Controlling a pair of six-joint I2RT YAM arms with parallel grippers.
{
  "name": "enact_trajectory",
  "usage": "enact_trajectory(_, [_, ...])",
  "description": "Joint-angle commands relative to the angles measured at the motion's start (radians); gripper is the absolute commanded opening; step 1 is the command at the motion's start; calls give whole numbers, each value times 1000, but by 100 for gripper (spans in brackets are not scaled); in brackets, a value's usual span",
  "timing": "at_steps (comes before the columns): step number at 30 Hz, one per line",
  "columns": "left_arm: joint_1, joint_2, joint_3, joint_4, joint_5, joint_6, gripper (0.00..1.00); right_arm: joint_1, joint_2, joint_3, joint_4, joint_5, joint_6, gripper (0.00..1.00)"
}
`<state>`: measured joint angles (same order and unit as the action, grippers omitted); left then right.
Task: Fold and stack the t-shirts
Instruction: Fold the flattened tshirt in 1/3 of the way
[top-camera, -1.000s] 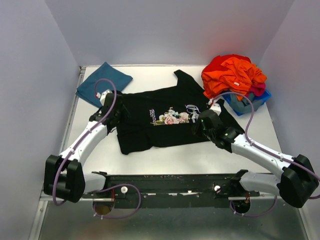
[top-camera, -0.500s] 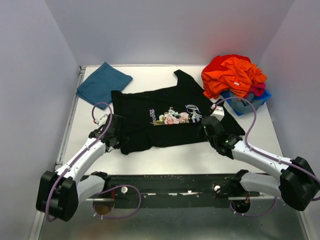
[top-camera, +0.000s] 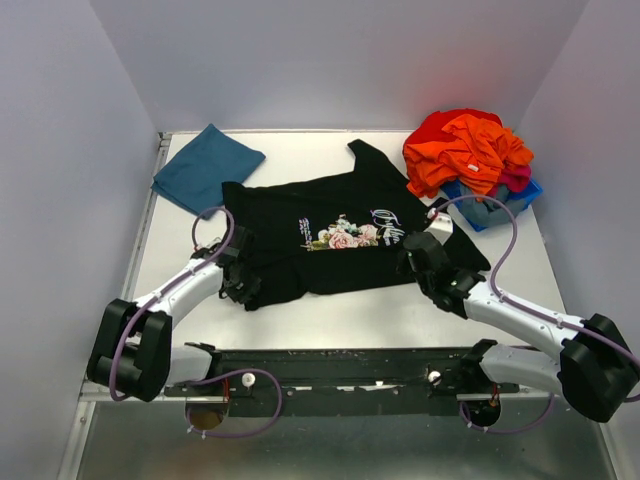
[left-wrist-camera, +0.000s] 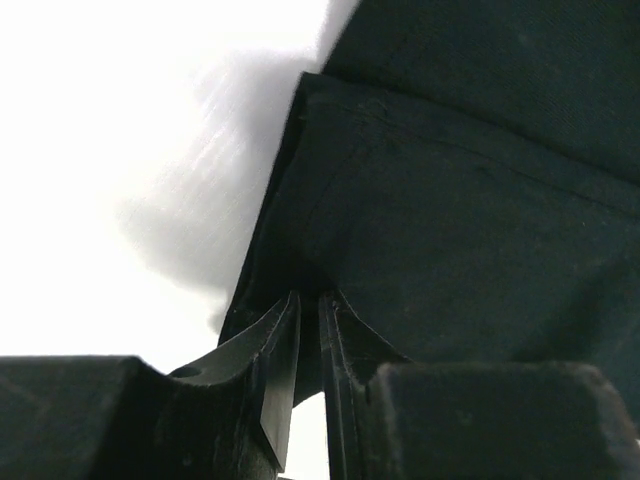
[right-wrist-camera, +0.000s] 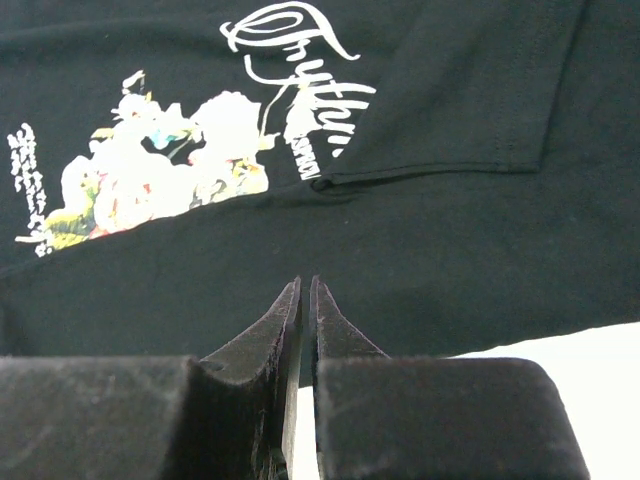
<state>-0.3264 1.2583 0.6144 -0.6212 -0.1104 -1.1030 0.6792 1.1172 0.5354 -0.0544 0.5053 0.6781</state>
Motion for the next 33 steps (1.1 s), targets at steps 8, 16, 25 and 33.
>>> enact_trajectory(8, [263, 56, 13, -112, -201, 25, 30, -127, -23, -32, -107, 58, 149, 16])
enact_trajectory(16, [288, -77, 128, -193, -388, 51, 35, -257, -60, -35, -266, 7, 242, 27])
enact_trajectory(25, [285, -307, 33, -161, -175, 117, 48, -464, -240, -107, -401, -135, 345, 55])
enact_trajectory(33, [286, -396, -120, -147, 17, 9, 44, -662, -175, -94, -418, -249, 330, 41])
